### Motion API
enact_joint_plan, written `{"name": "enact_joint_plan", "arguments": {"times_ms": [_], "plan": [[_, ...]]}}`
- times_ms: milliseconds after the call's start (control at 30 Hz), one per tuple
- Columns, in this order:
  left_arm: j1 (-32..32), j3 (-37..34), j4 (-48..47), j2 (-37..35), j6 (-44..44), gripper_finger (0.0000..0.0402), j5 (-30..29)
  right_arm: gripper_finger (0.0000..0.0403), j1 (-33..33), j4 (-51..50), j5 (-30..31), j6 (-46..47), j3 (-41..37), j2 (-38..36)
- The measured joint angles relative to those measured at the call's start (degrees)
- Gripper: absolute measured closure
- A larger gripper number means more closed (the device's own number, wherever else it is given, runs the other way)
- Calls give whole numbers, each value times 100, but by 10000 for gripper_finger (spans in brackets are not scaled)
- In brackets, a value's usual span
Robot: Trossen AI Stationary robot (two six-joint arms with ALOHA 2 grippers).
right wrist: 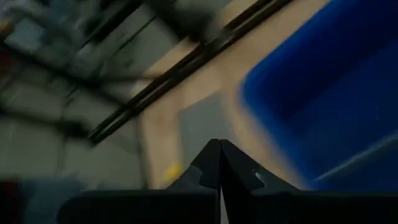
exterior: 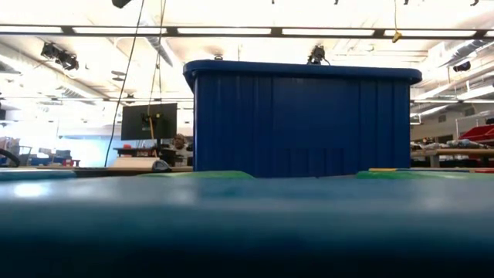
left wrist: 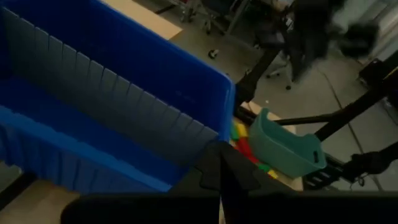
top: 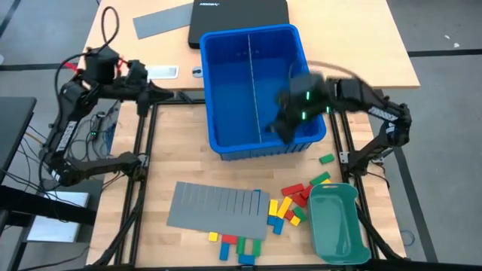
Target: Sort Items/Unsort Items
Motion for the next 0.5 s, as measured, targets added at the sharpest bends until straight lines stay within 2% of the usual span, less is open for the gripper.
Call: {"name": "enact_joint_plan", "arguments": {"times_ms": [133,267,367,500], "plan": [[-43,-2,-54,-267,-380,401,9,395,975,-129,-211,545,-452,2],[-153,-2,-56,-456,-704,401,-94,392,1744,-40,-509,581,-1207,0],[-158,-2,-58,-553,-798,401,-156,395,2026,286,-570,687,-1917,4],[-158,-4,-60,-635,-1025,401,-18,400,2155,1506,-551,1330,-2979,9]]}}
